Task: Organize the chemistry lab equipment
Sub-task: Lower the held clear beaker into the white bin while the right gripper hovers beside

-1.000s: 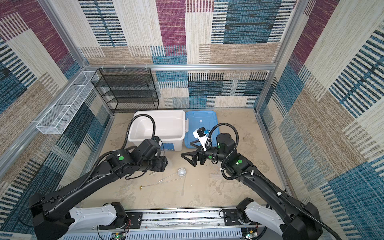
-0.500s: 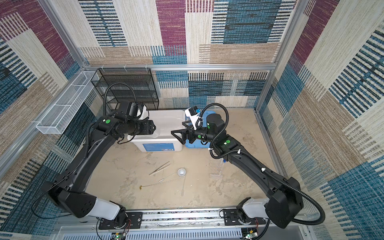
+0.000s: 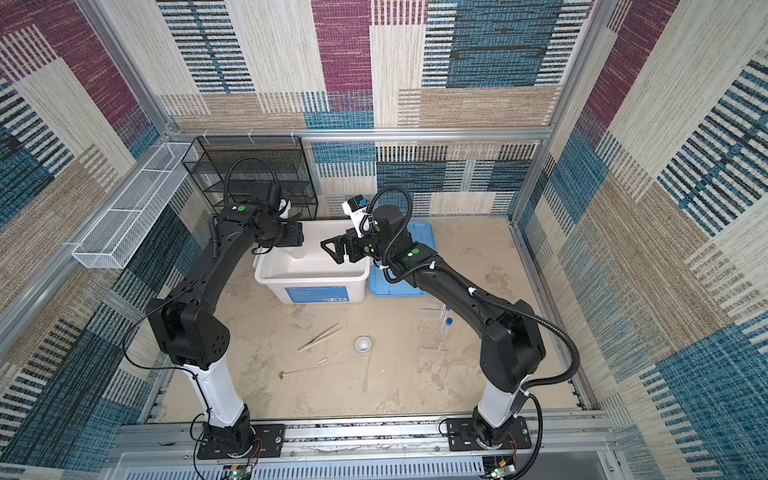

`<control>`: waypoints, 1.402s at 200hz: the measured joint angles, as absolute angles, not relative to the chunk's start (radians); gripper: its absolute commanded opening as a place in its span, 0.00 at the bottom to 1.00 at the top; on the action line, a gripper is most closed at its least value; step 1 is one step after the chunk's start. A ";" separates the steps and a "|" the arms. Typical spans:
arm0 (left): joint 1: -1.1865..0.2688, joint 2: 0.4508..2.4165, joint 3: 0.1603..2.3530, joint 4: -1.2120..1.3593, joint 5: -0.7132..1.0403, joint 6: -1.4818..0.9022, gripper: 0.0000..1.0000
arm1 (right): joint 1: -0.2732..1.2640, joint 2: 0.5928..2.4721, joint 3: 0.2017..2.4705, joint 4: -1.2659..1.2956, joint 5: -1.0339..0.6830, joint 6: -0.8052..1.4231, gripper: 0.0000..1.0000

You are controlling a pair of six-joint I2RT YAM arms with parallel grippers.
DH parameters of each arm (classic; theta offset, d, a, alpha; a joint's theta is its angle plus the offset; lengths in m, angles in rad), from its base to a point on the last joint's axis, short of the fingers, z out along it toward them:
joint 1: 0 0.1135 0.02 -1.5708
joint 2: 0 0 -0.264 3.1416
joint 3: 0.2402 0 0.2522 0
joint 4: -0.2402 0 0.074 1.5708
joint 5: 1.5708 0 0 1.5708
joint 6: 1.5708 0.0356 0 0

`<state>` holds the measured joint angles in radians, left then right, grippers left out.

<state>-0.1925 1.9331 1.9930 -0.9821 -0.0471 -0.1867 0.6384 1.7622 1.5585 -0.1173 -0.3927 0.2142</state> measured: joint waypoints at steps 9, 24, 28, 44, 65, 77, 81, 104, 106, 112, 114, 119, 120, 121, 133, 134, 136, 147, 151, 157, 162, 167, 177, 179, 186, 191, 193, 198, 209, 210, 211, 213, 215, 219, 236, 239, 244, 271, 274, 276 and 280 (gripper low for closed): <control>-0.181 1.965 2.006 -0.982 -0.049 -0.185 0.68 | 0.645 1.795 1.591 -0.142 -0.384 0.207 0.99; -0.170 2.006 2.015 -0.982 -0.053 -0.181 0.68 | 0.655 1.848 1.644 -0.170 -0.356 0.206 0.99; -0.167 2.017 2.017 -0.982 -0.056 -0.181 0.68 | 0.656 1.860 1.654 -0.177 -0.356 0.204 0.99; -0.167 2.046 2.021 -0.982 -0.073 -0.180 0.69 | 0.659 1.905 1.698 -0.199 -0.351 0.204 0.99; -0.168 2.077 2.021 -0.982 -0.073 -0.180 0.70 | 0.660 1.958 1.747 -0.215 -0.337 0.204 0.99; -0.169 2.093 2.021 -0.982 -0.073 -0.180 0.70 | 0.660 1.978 1.764 -0.223 -0.337 0.204 0.99; -0.168 2.098 2.021 -0.982 -0.073 -0.180 0.70 | 0.659 1.983 1.767 -0.225 -0.338 0.204 0.99; -0.168 2.114 2.017 -0.971 -0.073 -0.180 0.70 | 0.659 1.998 1.774 -0.227 -0.341 0.203 0.99; -0.168 2.115 2.015 -0.969 -0.073 -0.180 0.70 | 0.659 1.999 1.775 -0.227 -0.341 0.203 0.99; -0.168 2.117 2.011 -0.965 -0.072 -0.180 0.70 | 0.660 2.003 1.776 -0.227 -0.342 0.200 0.99; -0.168 2.118 2.010 -0.963 -0.072 -0.180 0.70 | 0.660 2.003 1.776 -0.226 -0.342 0.200 0.99; -0.168 2.120 2.006 -0.958 -0.072 -0.181 0.70 | 0.660 2.005 1.776 -0.226 -0.342 0.200 0.99; -0.169 2.120 2.004 -0.956 -0.072 -0.181 0.70 | 0.660 2.006 1.776 -0.226 -0.342 0.200 0.99; -0.169 2.120 2.004 -0.955 -0.072 -0.181 0.70 | 0.660 2.006 1.776 -0.226 -0.342 0.200 0.99; -0.169 2.125 1.988 -0.941 -0.072 -0.181 0.70 | 0.660 2.009 1.775 -0.227 -0.345 0.199 0.99; -0.169 2.126 1.987 -0.939 -0.072 -0.181 0.70 | 0.660 2.009 1.775 -0.227 -0.346 0.199 0.99; -0.169 2.127 1.985 -0.938 -0.072 -0.181 0.70 | 0.660 2.009 1.775 -0.227 -0.346 0.199 0.99; -0.169 2.132 1.974 -0.930 -0.071 -0.184 0.70 | 0.660 2.009 1.773 -0.226 -0.348 0.197 0.99; -0.169 2.133 1.971 -0.926 -0.071 -0.184 0.71 | 0.660 2.009 1.773 -0.224 -0.348 0.197 0.99; -0.169 2.135 1.965 -0.920 -0.071 -0.184 0.71 | 0.660 2.009 1.771 -0.222 -0.348 0.196 0.99; -0.170 2.137 1.961 -0.916 -0.071 -0.185 0.71 | 0.660 2.009 1.769 -0.222 -0.348 0.193 0.99; -0.170 2.138 1.959 -0.912 -0.071 -0.185 0.71 | 0.660 2.009 1.767 -0.222 -0.348 0.192 0.99; -0.170 2.140 1.951 -0.901 -0.070 -0.187 0.71 | 0.659 2.009 1.763 -0.223 -0.347 0.189 0.99; -0.170 2.140 1.950 -0.900 -0.070 -0.187 0.71 | 0.659 2.009 1.762 -0.222 -0.347 0.189 0.99; -0.170 2.141 1.946 -0.896 -0.070 -0.187 0.71 | 0.659 2.009 1.760 -0.222 -0.347 0.188 0.99; -0.170 2.143 1.945 -0.894 -0.070 -0.187 0.71 | 0.660 2.009 1.758 -0.221 -0.347 0.185 0.99; -0.170 2.144 1.945 -0.892 -0.070 -0.187 0.71 | 0.660 2.009 1.758 -0.221 -0.347 0.185 0.99; -0.170 2.146 1.943 -0.889 -0.070 -0.188 0.71 | 0.660 2.009 1.756 -0.221 -0.348 0.184 0.99; -0.170 2.148 1.936 -0.878 -0.070 -0.188 0.71 | 0.660 2.009 1.750 -0.219 -0.348 0.182 0.99; -0.170 2.148 1.935 -0.877 -0.070 -0.188 0.71 | 0.660 2.009 1.750 -0.218 -0.348 0.182 0.99; -0.170 2.148 1.934 -0.876 -0.070 -0.188 0.72 | 0.660 2.009 1.749 -0.218 -0.348 0.182 0.99; -0.170 2.149 1.933 -0.875 -0.071 -0.188 0.72 | 0.660 2.009 1.748 -0.217 -0.348 0.182 0.99; -0.170 2.149 1.932 -0.874 -0.070 -0.188 0.72 | 0.660 2.009 1.747 -0.216 -0.348 0.182 0.99; -0.170 2.150 1.929 -0.872 -0.070 -0.188 0.72 | 0.660 2.009 1.744 -0.215 -0.348 0.182 0.99; -0.170 2.152 1.919 -0.863 -0.068 -0.188 0.72 | 0.660 2.009 1.735 -0.213 -0.348 0.182 0.99; -0.170 2.152 1.918 -0.862 -0.068 -0.188 0.72 | 0.660 2.009 1.734 -0.213 -0.348 0.182 0.99; -0.170 2.152 1.914 -0.857 -0.068 -0.188 0.72 | 0.660 2.009 1.732 -0.213 -0.348 0.182 0.99; -0.171 2.152 1.906 -0.846 -0.068 -0.189 0.75 | 0.660 2.006 1.717 -0.205 -0.348 0.182 0.99; -0.171 2.152 1.906 -0.845 -0.068 -0.189 0.75 | 0.660 2.006 1.715 -0.204 -0.348 0.182 0.99; -0.171 2.152 1.905 -0.844 -0.068 -0.189 0.75 | 0.660 2.006 1.714 -0.204 -0.348 0.182 0.99; -0.172 2.151 1.903 -0.840 -0.068 -0.190 0.75 | 0.660 2.005 1.712 -0.204 -0.348 0.182 0.99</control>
<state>-0.1719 2.1513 1.9026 -0.8398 -0.0681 -0.1902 0.6598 2.0048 1.7123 -0.2043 -0.3477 0.1822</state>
